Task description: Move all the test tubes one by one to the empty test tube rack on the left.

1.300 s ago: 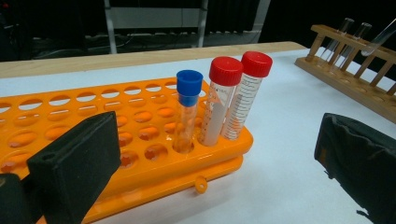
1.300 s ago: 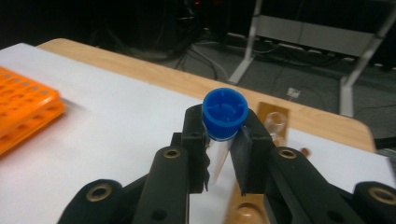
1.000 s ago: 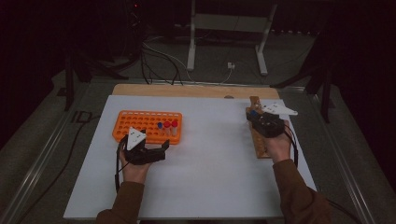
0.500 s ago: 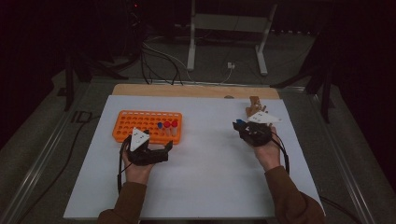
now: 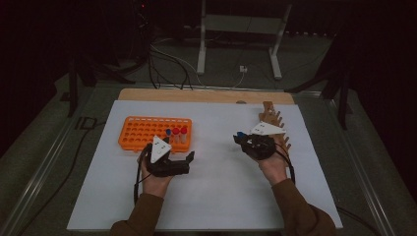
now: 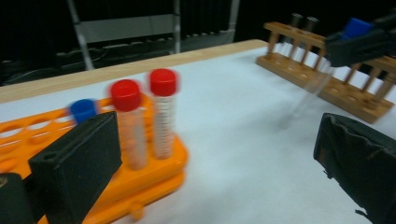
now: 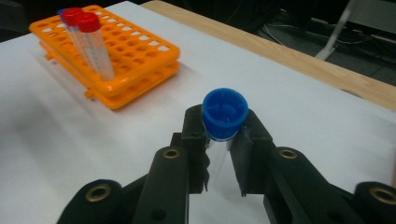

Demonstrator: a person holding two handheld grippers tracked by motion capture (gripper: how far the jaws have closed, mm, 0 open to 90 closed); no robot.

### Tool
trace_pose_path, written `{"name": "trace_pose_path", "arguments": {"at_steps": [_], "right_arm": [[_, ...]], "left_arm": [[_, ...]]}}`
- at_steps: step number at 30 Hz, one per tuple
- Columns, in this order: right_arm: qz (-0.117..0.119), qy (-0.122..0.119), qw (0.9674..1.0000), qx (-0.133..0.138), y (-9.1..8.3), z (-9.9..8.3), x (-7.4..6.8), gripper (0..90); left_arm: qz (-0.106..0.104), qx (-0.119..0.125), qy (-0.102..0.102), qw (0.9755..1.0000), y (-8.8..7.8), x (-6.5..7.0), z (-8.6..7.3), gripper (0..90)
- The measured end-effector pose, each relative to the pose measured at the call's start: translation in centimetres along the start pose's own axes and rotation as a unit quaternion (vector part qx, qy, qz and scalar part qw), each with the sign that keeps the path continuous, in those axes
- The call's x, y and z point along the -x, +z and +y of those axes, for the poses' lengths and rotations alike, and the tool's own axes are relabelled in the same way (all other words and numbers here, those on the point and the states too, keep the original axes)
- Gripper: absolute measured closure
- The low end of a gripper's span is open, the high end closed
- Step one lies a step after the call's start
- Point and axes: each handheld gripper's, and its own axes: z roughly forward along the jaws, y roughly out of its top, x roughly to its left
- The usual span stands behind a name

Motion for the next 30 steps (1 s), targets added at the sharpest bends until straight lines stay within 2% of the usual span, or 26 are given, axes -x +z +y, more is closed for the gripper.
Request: {"name": "trace_pose_path", "arguments": {"at_steps": [4,15,19,23,28,30], "right_arm": [[0.012,0.000,0.9999,0.000,0.3,0.2,-0.8,76.6],[0.046,-0.004,0.9989,0.000,1.2,0.7,-3.0,76.6],[0.055,-0.005,0.9985,-0.001,1.6,0.9,-3.8,76.5],[0.065,-0.004,0.9979,0.001,1.8,1.0,-4.3,76.5],[0.078,0.003,0.9970,0.003,1.8,1.2,-4.6,76.5],[0.080,0.003,0.9968,0.003,1.8,1.2,-4.6,76.5]], "left_arm": [[-0.009,-0.007,0.017,0.9998,1.1,1.4,0.2,3.0],[-0.036,-0.022,0.039,0.9984,4.0,4.1,0.4,4.2],[-0.035,-0.030,0.050,0.9977,4.8,4.9,0.4,7.5],[-0.043,-0.030,0.057,0.9970,5.3,5.4,0.4,22.1],[-0.051,-0.032,0.066,0.9960,5.6,5.6,0.3,47.0],[-0.061,-0.032,0.065,0.9955,5.7,5.5,0.2,55.2]]}}
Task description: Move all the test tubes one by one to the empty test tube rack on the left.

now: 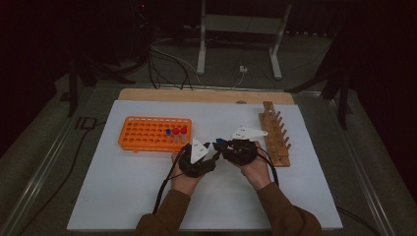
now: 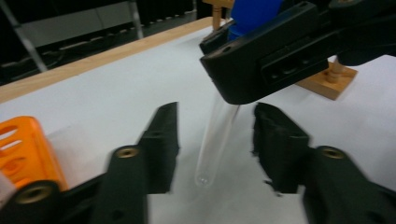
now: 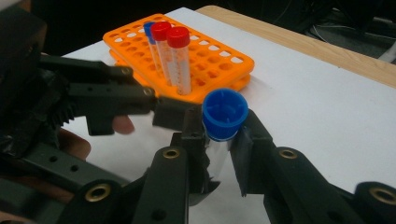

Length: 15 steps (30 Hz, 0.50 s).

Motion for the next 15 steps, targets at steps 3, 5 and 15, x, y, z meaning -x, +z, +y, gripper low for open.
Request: {"name": "trace_pose_path", "arguments": {"at_steps": [3,5,15], "right_arm": [[0.003,0.000,1.0000,-0.002,0.02,-0.02,-0.03,76.5],[0.004,0.000,1.0000,-0.003,0.04,-0.04,-0.06,76.5],[0.008,0.001,1.0000,-0.004,0.08,-0.05,-0.06,76.6]], "left_arm": [[-0.008,-0.001,-0.002,1.0000,0.06,-0.20,-0.05,63.6],[-0.012,0.000,0.000,0.9999,0.08,-0.23,-0.08,67.2],[-0.022,0.005,0.007,0.9997,0.05,-0.02,-0.11,76.1]]}}
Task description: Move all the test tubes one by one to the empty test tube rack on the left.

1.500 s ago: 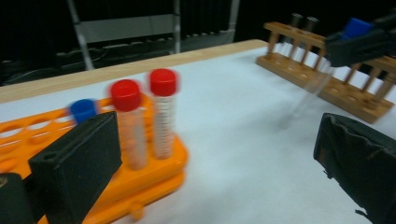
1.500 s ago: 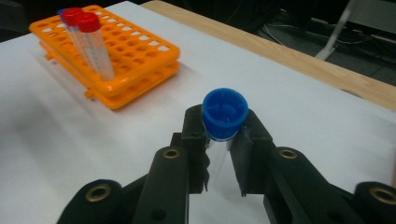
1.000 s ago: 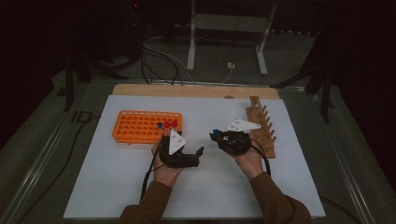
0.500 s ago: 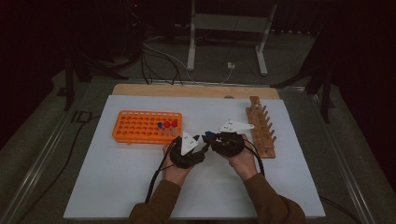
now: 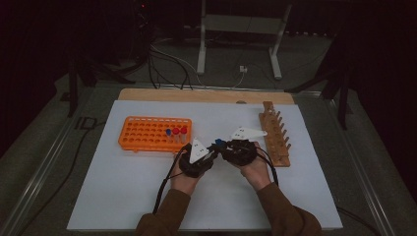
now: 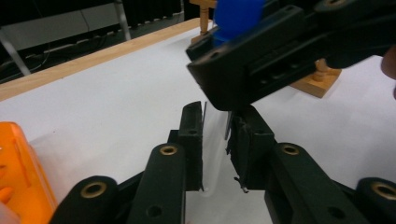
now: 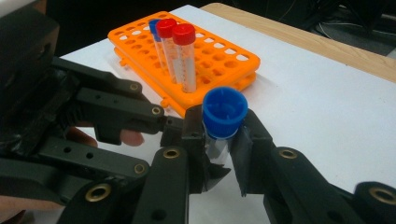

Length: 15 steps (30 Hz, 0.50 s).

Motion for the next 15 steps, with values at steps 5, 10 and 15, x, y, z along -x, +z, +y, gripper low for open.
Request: {"name": "trace_pose_path", "arguments": {"at_steps": [5,10,15], "right_arm": [[0.002,0.001,1.0000,0.006,-0.2,0.0,0.1,66.7],[0.004,0.004,0.9999,0.013,-0.5,-0.1,0.4,46.5],[-0.009,0.008,0.9997,0.023,-0.8,-0.2,0.6,32.9]], "left_arm": [[0.002,-0.001,-0.003,1.0000,0.0,-0.1,0.0,77.2],[0.011,-0.006,-0.007,0.9999,-0.3,-0.7,-0.1,77.4],[0.019,-0.003,-0.015,0.9997,-0.7,-1.1,-0.1,77.4]]}}
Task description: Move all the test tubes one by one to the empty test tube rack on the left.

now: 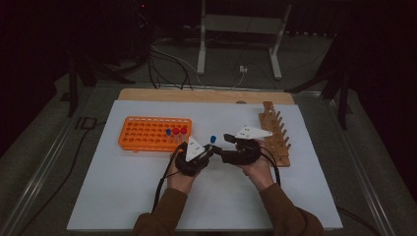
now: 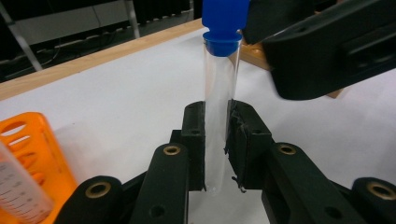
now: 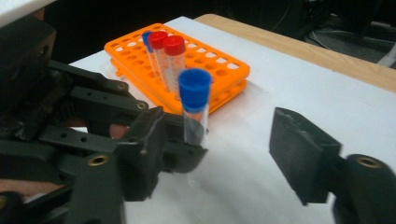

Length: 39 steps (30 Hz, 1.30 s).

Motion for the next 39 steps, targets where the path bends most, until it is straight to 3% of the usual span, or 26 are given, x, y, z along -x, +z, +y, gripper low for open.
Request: {"name": "trace_pose_path", "arguments": {"at_steps": [13,18,25,39], "right_arm": [[-0.045,0.001,0.9989,0.013,-1.2,-1.2,1.5,2.5],[-0.063,0.009,0.9978,0.017,-1.8,-1.7,2.1,0.0],[-0.079,0.013,0.9966,0.021,-2.7,-2.2,2.8,0.0],[-0.098,0.017,0.9947,0.026,-4.5,-3.1,4.2,0.0]], "left_arm": [[0.015,0.003,-0.021,0.9997,-1.5,-1.6,-0.4,77.4],[0.020,0.005,-0.027,0.9994,-2.3,-2.2,-0.5,77.4],[0.027,0.016,-0.050,0.9983,-3.7,-3.6,-0.8,77.4],[0.049,0.021,-0.055,0.9970,-5.7,-5.6,-0.9,77.3]]}}
